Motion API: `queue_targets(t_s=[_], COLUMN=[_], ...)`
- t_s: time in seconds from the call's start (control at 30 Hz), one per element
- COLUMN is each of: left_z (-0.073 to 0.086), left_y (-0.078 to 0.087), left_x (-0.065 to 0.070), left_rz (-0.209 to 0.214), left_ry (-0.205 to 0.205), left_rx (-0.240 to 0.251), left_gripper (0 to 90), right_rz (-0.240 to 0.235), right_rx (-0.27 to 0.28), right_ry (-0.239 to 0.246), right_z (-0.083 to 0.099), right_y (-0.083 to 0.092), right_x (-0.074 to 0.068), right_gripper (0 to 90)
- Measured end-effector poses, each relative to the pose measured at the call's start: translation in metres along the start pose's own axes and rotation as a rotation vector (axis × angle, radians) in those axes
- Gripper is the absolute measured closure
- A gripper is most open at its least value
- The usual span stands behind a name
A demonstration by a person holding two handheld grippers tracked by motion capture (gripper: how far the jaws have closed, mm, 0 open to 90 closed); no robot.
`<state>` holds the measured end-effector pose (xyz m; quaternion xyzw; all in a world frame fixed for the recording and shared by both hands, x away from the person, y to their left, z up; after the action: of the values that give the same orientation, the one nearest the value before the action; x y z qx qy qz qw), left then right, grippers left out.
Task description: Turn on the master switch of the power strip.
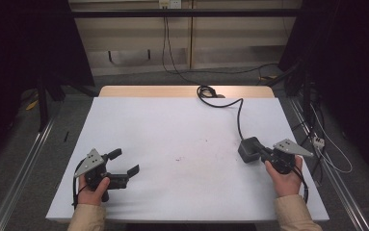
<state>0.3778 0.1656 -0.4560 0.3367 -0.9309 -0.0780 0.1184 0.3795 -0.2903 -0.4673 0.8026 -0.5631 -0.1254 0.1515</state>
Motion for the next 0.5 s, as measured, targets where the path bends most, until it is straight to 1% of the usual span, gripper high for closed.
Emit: queue_targets(t_s=[0.17, 0.3, 0.5], left_z=[0.0001, 0.0001, 0.0001], left_y=[-0.0002, -0.0002, -0.0003], left_x=[0.0005, 0.0005, 0.0009], left_rz=[0.0, 0.0, 0.001], left_ry=[0.001, 0.001, 0.003], left_rx=[0.0, 0.001, 0.002], left_gripper=[4.1, 4.1, 4.1], right_rz=[0.005, 0.0, 0.006], right_rx=[-0.004, -0.006, -0.008], right_ry=[0.01, 0.001, 0.006], right_z=[-0.0003, -0.0001, -0.0001], right_y=[0.0, 0.0001, 0.0001], right_x=[-0.001, -0.0007, -0.0012], right_gripper=[90.0, 90.0, 90.0])
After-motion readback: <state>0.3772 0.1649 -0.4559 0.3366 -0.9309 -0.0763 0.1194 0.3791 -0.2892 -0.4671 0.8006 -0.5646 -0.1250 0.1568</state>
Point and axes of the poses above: each handheld gripper's, and its own axes: y roughly backward along the jaws, z roughly out of its underside, x roughly to its right, the point moved 7 cm from there along -y, roughly forward along the jaws, and after that the axes turned 1 degree about x, right-handed, at the moved point
